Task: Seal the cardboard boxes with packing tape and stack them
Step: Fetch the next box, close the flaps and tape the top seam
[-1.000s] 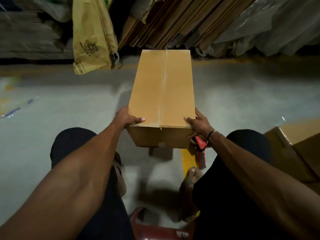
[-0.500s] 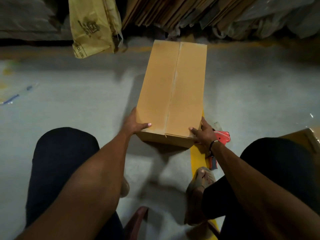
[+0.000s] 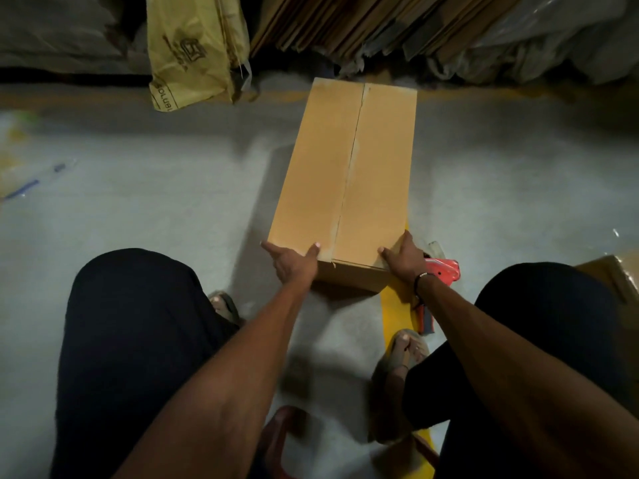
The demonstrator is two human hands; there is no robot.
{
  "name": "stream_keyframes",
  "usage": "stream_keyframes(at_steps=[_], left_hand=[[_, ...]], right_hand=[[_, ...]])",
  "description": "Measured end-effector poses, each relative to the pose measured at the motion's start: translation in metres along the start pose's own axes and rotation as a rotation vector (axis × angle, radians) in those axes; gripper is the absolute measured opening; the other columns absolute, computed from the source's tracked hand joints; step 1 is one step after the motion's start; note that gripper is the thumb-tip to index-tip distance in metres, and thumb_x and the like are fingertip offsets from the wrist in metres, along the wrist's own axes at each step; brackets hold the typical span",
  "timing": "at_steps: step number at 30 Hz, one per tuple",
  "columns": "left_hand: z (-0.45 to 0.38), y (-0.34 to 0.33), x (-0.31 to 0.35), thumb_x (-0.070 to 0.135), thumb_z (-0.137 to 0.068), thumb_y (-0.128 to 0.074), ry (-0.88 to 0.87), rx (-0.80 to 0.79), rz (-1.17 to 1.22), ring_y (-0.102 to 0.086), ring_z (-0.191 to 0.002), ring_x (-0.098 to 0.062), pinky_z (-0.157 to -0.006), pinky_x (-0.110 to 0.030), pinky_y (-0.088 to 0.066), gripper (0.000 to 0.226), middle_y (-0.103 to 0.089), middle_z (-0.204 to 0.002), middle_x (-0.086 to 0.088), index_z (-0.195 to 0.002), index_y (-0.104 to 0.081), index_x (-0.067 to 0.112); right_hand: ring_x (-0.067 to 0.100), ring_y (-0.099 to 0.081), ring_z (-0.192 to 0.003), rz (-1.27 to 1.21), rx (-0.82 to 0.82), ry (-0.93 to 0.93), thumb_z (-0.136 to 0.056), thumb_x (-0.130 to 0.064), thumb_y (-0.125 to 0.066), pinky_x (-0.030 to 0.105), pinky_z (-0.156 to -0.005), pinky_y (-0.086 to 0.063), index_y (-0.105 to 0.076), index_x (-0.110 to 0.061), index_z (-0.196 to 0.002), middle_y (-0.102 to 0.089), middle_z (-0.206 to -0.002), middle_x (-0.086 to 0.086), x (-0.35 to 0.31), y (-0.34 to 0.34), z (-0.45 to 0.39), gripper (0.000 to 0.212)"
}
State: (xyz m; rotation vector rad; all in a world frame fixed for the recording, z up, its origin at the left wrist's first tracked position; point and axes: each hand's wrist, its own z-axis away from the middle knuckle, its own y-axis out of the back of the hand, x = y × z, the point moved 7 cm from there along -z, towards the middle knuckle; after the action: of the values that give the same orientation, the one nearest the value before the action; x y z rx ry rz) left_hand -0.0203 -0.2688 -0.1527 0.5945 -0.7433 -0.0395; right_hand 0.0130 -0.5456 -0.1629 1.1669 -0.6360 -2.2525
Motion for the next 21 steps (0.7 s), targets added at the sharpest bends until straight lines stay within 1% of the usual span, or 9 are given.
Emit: stream_keyframes(at_steps=[2,4,7,9,12,15,17,19,21], left_hand=[[0.025,-0.005,0.009,0.046,-0.084,-0.084,-0.076,0.011,-0.012,-0.051,-0.134,-0.046,-0.106,-0.043,-0.044,0.133,-0.045,-0.151,-0.033,-0.163,0.018,0.012],[0.034,-0.016,0.014,0.050,-0.080,-0.086,-0.104,-0.059,-0.028,-0.048,-0.138,-0.045,-0.106,-0.043,-0.044,0.135,-0.038,-0.155,-0.035,-0.164,0.017,0.022],[0.023,-0.010,0.014,0.050,-0.073,-0.091,-0.096,-0.068,-0.054,-0.044,-0.142,-0.043,-0.107,-0.040,-0.043,0.142,-0.021,-0.162,-0.036,-0.165,0.015,0.025],[0.015,0.005,0.015,0.045,-0.069,-0.095,-0.110,-0.028,-0.092,-0.048,-0.137,-0.045,-0.103,-0.041,-0.046,0.143,-0.015,-0.161,-0.038,-0.166,0.010,0.027],[0.006,0.017,0.015,0.042,-0.066,-0.097,-0.117,-0.018,-0.172,-0.051,-0.133,-0.044,-0.101,-0.041,-0.047,0.145,-0.015,-0.158,-0.039,-0.166,0.006,0.026],[-0.004,0.019,0.011,0.045,-0.063,-0.097,-0.123,-0.053,-0.252,-0.051,-0.131,-0.044,-0.100,-0.041,-0.049,0.148,-0.017,-0.156,-0.039,-0.166,0.007,0.024],[-0.014,0.027,0.010,0.051,-0.058,-0.098,-0.151,-0.071,-0.305,-0.048,-0.135,-0.045,-0.102,-0.044,-0.050,0.153,-0.025,-0.156,-0.038,-0.166,0.007,0.024],[-0.026,0.043,0.010,0.049,-0.060,-0.098,-0.187,-0.109,-0.358,-0.041,-0.143,-0.046,-0.108,-0.045,-0.046,0.150,-0.027,-0.158,-0.036,-0.166,0.005,0.022],[-0.037,0.060,0.011,0.042,-0.063,-0.099,-0.212,-0.159,-0.392,-0.034,-0.149,-0.045,-0.114,-0.045,-0.040,0.145,-0.020,-0.164,-0.029,-0.167,0.001,0.025]], right_hand=[[0.047,-0.055,-0.125,0.107,-0.021,0.012,-0.100,-0.041,-0.061,0.047,-0.097,-0.046,-0.027,0.004,-0.147,-0.055,-0.140,0.029,-0.008,-0.012,0.005,0.073],[0.047,-0.062,-0.115,0.157,-0.075,0.075,-0.098,-0.046,-0.064,0.048,-0.087,-0.051,-0.032,0.007,-0.138,-0.060,-0.131,0.029,-0.020,-0.030,0.013,0.074],[0.043,-0.068,-0.100,0.175,-0.172,0.173,-0.092,-0.048,-0.071,0.054,-0.079,-0.057,-0.035,0.003,-0.132,-0.065,-0.121,0.025,-0.033,-0.061,0.021,0.074],[0.039,-0.070,-0.097,0.153,-0.183,0.182,-0.091,-0.048,-0.071,0.055,-0.077,-0.058,-0.040,-0.003,-0.129,-0.068,-0.117,0.021,-0.035,-0.069,0.016,0.067],[0.039,-0.067,-0.105,0.129,-0.116,0.154,-0.094,-0.046,-0.069,0.049,-0.083,-0.058,-0.044,-0.003,-0.126,-0.069,-0.117,0.021,-0.050,-0.060,0.010,0.059],[0.042,-0.056,-0.123,0.138,-0.035,0.150,-0.096,-0.041,-0.069,0.039,-0.088,-0.046,-0.031,0.003,-0.144,-0.058,-0.133,0.028,-0.066,-0.039,-0.002,0.075],[0.045,-0.048,-0.130,0.162,-0.015,0.150,-0.097,-0.042,-0.068,0.040,-0.096,-0.043,-0.019,0.003,-0.154,-0.043,-0.145,0.031,-0.075,-0.024,-0.011,0.088],[0.047,-0.043,-0.134,0.200,-0.016,0.136,-0.097,-0.045,-0.066,0.042,-0.102,-0.041,-0.013,0.001,-0.158,-0.033,-0.151,0.033,-0.083,-0.012,-0.026,0.093],[0.049,-0.046,-0.131,0.260,-0.025,0.125,-0.096,-0.049,-0.065,0.043,-0.101,-0.043,-0.011,0.001,-0.158,-0.042,-0.146,0.036,-0.086,0.001,-0.050,0.097]])
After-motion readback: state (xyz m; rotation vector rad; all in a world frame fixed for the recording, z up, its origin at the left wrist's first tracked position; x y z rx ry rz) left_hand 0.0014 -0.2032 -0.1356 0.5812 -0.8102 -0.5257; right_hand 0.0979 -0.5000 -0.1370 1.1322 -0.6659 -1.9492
